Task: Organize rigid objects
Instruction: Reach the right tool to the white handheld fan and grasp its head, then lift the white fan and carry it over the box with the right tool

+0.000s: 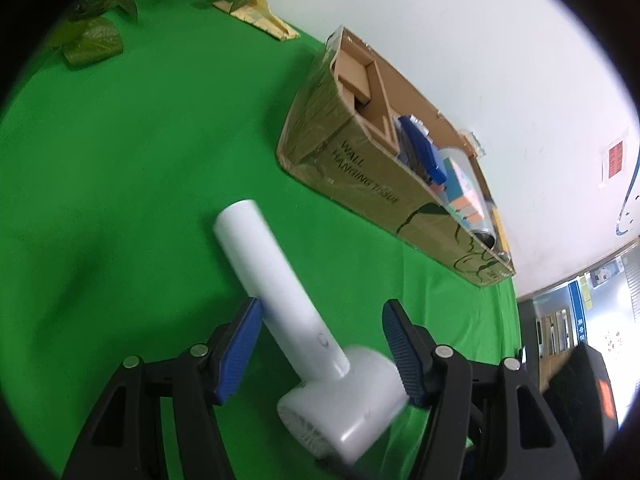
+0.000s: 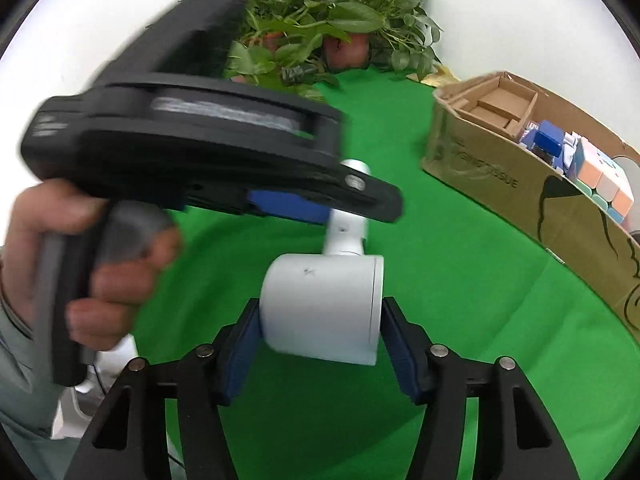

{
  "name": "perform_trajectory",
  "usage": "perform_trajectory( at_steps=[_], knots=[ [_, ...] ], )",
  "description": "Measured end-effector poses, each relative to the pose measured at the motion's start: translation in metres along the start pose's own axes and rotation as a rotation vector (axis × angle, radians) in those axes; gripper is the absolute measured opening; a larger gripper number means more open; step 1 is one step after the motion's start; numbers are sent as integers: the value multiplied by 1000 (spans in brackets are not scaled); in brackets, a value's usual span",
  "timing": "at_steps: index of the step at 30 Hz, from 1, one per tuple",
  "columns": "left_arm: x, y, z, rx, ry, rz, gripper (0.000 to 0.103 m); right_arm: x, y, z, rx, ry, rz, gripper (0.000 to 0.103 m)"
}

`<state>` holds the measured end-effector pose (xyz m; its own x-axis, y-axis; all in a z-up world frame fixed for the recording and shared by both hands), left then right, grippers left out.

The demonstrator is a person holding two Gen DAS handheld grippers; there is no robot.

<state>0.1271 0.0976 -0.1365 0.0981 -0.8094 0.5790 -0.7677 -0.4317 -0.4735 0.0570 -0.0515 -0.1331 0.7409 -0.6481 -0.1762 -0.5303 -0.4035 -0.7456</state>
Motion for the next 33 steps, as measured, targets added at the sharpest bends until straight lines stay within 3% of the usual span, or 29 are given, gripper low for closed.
perform_trajectory(
  at_steps=[1, 3, 11, 13, 15, 18, 20, 24, 26, 28, 33],
  knots=[
    [-1, 1, 2, -13, -5, 3, 46, -2, 0, 1, 12, 26, -1, 58],
    [-1, 5, 8, -59, -22, 18, 36, 1, 0, 6, 14, 55, 39, 60],
    [12, 6, 11, -112, -32, 108, 31, 5, -1, 12, 47, 146, 141, 59],
    [20, 3, 9, -95, -19, 129, 20, 10, -8, 7, 71, 179, 162, 58],
    [31, -4, 1, -65, 2, 157, 0, 20, -20, -1, 115, 203, 184, 56],
    [60, -26, -11, -26, 78, 220, 0, 29, -51, -14, 190, 211, 182, 53],
    [77, -41, -11, -12, 84, 276, 0, 33, -64, -8, 196, 207, 175, 53],
    [70, -61, -5, -19, 48, 270, 2, 40, -62, 11, 148, 182, 206, 52],
    [58, -60, -2, -26, 29, 241, 15, 40, -45, 12, 121, 159, 242, 52],
    [36, -53, 5, -64, 27, 171, 38, 40, -33, 15, 97, 138, 277, 52],
    [-5, -30, 25, -177, 45, 11, 45, 39, -19, 15, 86, 116, 333, 52]
  ],
)
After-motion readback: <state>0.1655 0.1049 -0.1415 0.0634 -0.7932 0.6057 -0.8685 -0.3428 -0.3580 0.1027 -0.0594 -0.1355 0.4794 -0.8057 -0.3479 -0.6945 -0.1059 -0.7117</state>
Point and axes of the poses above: each gripper's, at about its wrist camera, not at the fingertips, and z roughly the way its jaws point, x to its right, y to its underside, the point moved 3 cm from there along z, roughly the way its jaws point, and after that the axes turned 9 degrees about x, right-handed, at the moved point
